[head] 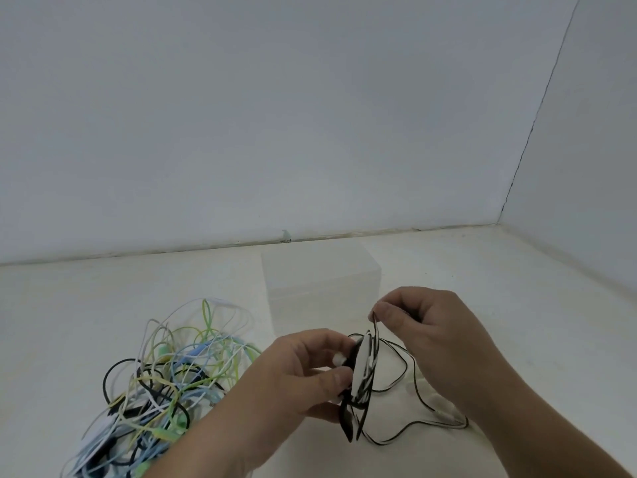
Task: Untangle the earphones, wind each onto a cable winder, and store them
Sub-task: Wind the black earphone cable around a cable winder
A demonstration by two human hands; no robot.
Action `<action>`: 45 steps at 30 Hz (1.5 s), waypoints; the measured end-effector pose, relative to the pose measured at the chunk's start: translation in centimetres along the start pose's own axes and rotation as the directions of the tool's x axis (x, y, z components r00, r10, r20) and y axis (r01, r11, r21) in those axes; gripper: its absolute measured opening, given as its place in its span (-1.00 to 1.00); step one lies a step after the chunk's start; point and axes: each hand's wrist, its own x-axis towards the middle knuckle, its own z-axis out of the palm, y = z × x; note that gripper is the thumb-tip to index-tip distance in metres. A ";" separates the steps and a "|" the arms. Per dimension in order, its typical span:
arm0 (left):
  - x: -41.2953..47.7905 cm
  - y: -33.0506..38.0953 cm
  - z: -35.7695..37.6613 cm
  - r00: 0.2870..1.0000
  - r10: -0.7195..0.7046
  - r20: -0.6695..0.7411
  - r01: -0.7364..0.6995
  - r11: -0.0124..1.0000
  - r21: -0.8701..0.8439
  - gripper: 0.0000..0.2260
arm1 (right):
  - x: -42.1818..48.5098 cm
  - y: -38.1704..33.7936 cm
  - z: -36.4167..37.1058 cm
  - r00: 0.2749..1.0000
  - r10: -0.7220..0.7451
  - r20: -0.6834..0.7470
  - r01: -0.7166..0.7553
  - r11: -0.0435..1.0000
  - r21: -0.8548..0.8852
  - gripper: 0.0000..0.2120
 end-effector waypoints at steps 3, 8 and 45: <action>0.0 0.0 -0.1 1.000 -0.008 -0.005 0.008 1.000 0.013 -0.79 | 0.1 0.3 0.2 1.000 0.020 0.010 -0.020 1.000 -0.020 -0.78; 0.0 0.0 -0.1 0.999 -0.033 -0.024 0.034 0.999 0.042 -0.83 | 0.0 0.3 0.3 0.998 -0.034 -0.043 0.035 0.999 0.019 -0.78; 0.5 -0.5 -0.6 0.977 0.103 -0.189 -0.066 0.979 0.193 -0.85 | -0.5 -0.1 0.0 0.982 -0.062 0.178 0.067 0.998 -0.021 -0.79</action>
